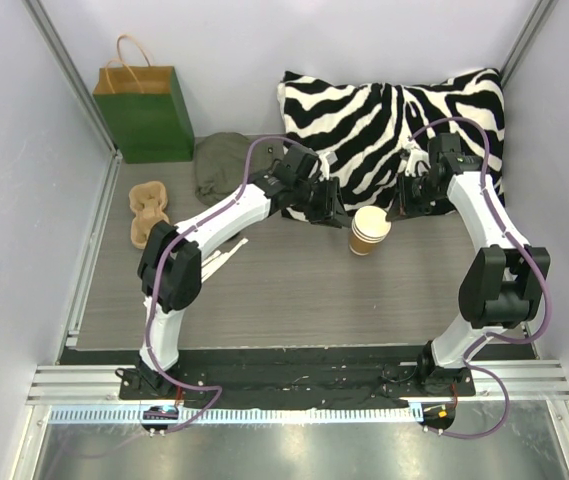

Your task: Pack the takeout coffee

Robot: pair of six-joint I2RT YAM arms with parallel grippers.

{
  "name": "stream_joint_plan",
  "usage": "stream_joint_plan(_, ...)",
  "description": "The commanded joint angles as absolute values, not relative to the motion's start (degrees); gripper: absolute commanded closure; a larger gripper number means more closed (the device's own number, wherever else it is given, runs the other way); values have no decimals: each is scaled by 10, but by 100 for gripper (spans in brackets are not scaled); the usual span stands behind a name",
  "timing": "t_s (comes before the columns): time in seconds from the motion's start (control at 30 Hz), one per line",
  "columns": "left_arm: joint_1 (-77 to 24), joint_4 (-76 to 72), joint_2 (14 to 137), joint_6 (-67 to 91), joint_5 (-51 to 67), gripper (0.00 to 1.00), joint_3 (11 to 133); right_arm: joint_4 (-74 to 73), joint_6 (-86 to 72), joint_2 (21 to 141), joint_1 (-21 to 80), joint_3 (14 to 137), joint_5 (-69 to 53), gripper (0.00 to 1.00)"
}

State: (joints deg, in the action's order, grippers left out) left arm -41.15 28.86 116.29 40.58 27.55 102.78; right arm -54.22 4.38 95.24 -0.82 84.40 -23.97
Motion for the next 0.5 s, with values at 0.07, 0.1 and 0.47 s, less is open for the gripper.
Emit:
stream_joint_plan(0.07,-416,163,1143,482,352,57,1004,-522,34,921,-9,831,-265,99)
stream_joint_plan(0.1,-417,154,1143,487,357,56,994,-522,34,922,-9,831,-268,99)
stream_joint_plan(0.47,-419,123,1157,512,357,57,993,-523,33,907,-9,820,-290,99)
